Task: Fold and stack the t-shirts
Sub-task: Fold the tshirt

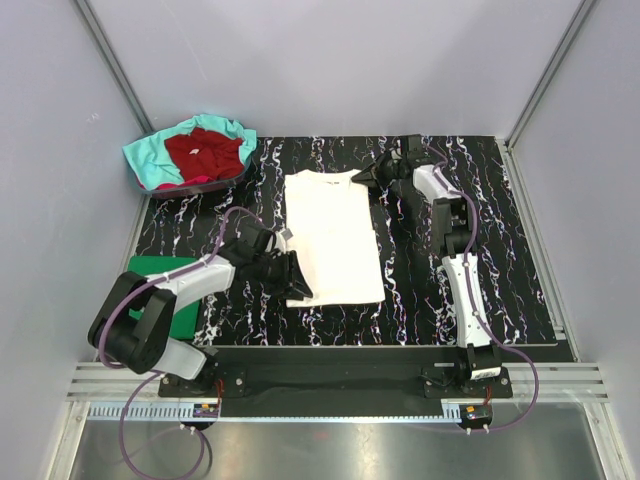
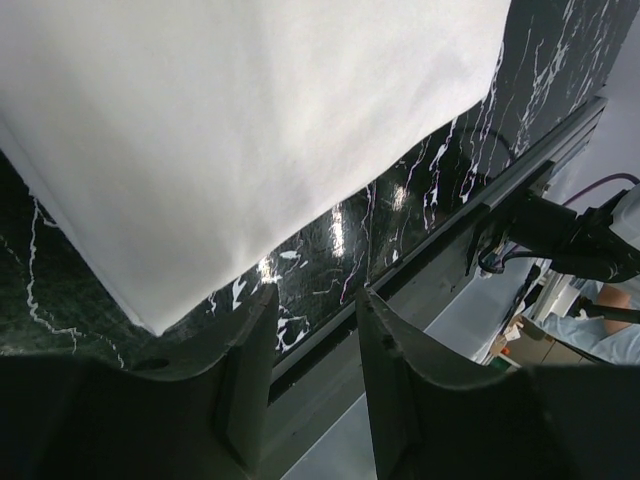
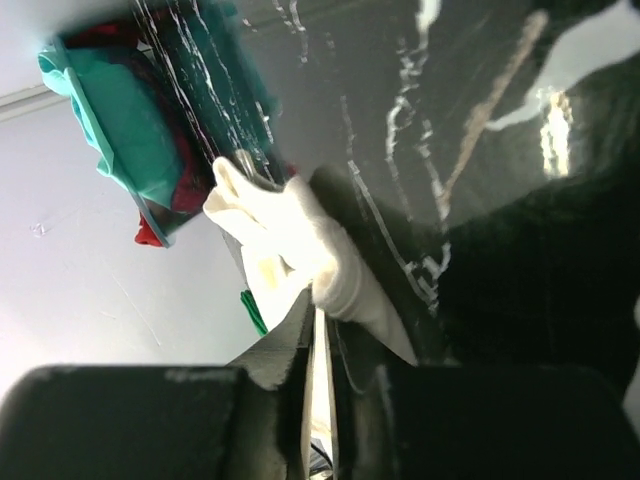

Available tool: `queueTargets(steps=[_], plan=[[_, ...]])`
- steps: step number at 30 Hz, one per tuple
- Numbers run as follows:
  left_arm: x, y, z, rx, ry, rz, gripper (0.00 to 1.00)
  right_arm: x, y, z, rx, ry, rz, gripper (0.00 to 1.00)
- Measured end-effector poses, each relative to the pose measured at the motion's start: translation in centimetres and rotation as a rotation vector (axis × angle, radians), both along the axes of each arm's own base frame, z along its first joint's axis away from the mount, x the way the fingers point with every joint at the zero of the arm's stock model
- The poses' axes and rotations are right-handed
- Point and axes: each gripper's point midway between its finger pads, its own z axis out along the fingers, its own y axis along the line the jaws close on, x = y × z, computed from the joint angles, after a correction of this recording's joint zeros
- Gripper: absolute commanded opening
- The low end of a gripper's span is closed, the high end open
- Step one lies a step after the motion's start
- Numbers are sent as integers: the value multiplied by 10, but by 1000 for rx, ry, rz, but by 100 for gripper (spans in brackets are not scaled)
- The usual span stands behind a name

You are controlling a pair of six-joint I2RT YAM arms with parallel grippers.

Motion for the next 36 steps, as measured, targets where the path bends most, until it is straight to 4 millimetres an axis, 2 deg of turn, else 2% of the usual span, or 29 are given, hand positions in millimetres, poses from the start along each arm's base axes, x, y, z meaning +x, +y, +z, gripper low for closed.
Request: queueTargets(steps=[3, 5, 10, 12, 14, 16, 18, 20, 21, 22, 23, 26, 28, 29, 31, 36], plan=[[3, 4, 4, 19, -6, 7, 43, 1, -4, 14, -13, 6, 2, 26], [8, 8, 11, 24, -26, 22, 44, 4, -9, 31, -22, -15, 3, 33], [26, 30, 27, 47, -85, 90, 50, -12, -33, 76, -76, -41, 21, 49], [31, 39, 29, 62, -100, 112, 53, -26, -43, 96, -108, -55, 36, 56], [33, 47, 29, 82, -104, 129, 57, -50, -51, 115, -152, -74, 64, 62], [31, 53, 26, 100, -96, 134, 58, -84, -54, 129, -196, -76, 104, 65], [30, 56, 24, 111, -88, 139, 58, -125, -56, 133, -241, -72, 150, 67], [27, 58, 19, 116, -78, 142, 59, -165, -56, 132, -269, -55, 191, 68], [18, 62, 9, 127, -44, 149, 59, -208, -55, 125, -281, -5, 232, 68], [16, 62, 6, 126, -35, 159, 59, -224, -51, 119, -281, -4, 252, 68], [11, 63, 0, 122, -21, 177, 59, -243, -49, 108, -289, -6, 266, 68], [-8, 68, -14, 116, 38, 232, 57, -323, -46, 72, -289, 124, 331, 67], [-17, 70, -21, 108, 79, 279, 57, -365, -46, 53, -289, 199, 366, 67], [-19, 70, -24, 102, 95, 304, 57, -380, -48, 46, -291, 229, 372, 67], [-23, 70, -29, 89, 121, 350, 57, -397, -53, 40, -295, 248, 370, 66], [-20, 69, -33, 64, 165, 453, 58, -406, -56, 42, -286, 185, 343, 67]])
